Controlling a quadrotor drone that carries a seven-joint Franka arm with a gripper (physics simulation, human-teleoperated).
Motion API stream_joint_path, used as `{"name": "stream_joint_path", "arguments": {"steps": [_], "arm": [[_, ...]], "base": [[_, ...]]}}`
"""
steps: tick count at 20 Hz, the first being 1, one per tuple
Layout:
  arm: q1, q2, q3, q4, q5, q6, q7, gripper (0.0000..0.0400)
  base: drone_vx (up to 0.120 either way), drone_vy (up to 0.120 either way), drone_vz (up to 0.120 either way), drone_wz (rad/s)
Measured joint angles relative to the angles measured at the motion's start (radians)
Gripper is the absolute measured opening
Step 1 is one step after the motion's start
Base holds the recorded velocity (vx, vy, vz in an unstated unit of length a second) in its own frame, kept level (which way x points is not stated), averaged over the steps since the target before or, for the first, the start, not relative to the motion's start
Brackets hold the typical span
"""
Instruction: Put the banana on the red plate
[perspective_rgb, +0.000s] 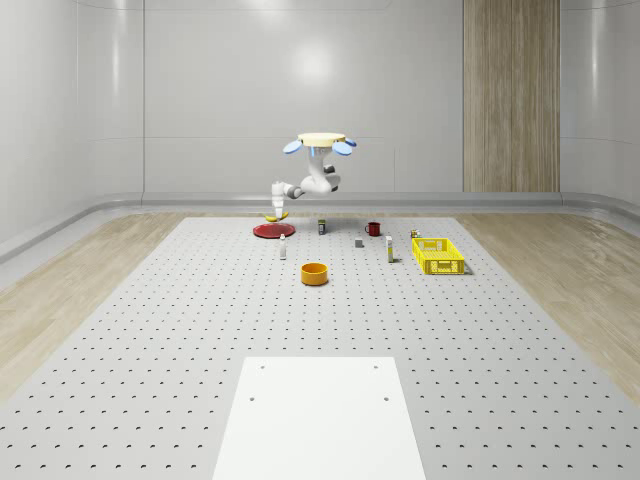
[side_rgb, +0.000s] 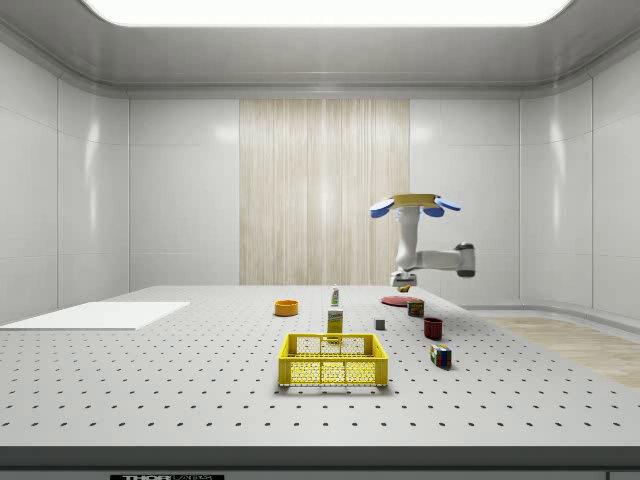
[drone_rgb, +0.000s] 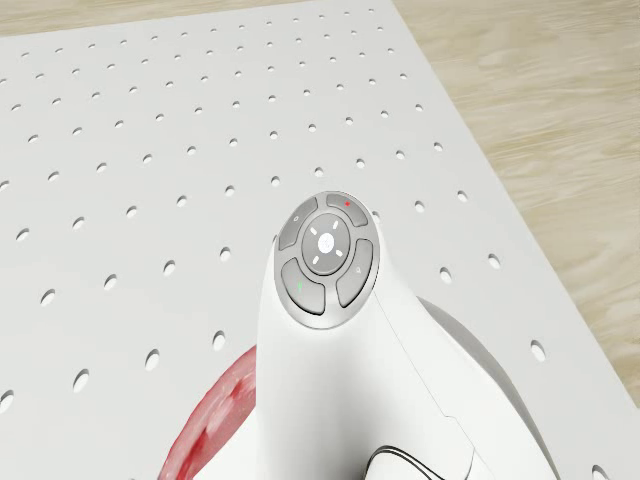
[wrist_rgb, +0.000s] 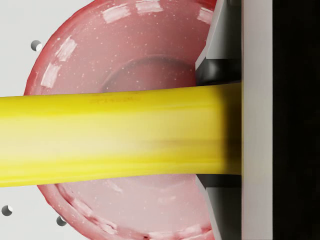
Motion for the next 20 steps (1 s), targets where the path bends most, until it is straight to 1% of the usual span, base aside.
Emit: {"name": "stream_joint_path", "arguments": {"steps": [3, 8, 16, 20], "arm": [[-0.002, 0.000, -0.012, 0.002, -0.012, 0.004, 0.000, 0.0193], [-0.017, -0.001, -0.070, 0.016, -0.066, 0.022, 0.004, 0.0193], [-0.119, 0.009, -0.089, 0.096, -0.077, 0.037, 0.028, 0.0193], [-0.154, 0.011, -0.118, 0.127, -0.101, 0.053, 0.034, 0.0193]], "base": [[0.000, 0.000, 0.000, 0.000], [0.000, 0.000, 0.000, 0.000], [0.000, 0.000, 0.000, 0.000], [0.000, 0.000, 0.000, 0.000]]}}
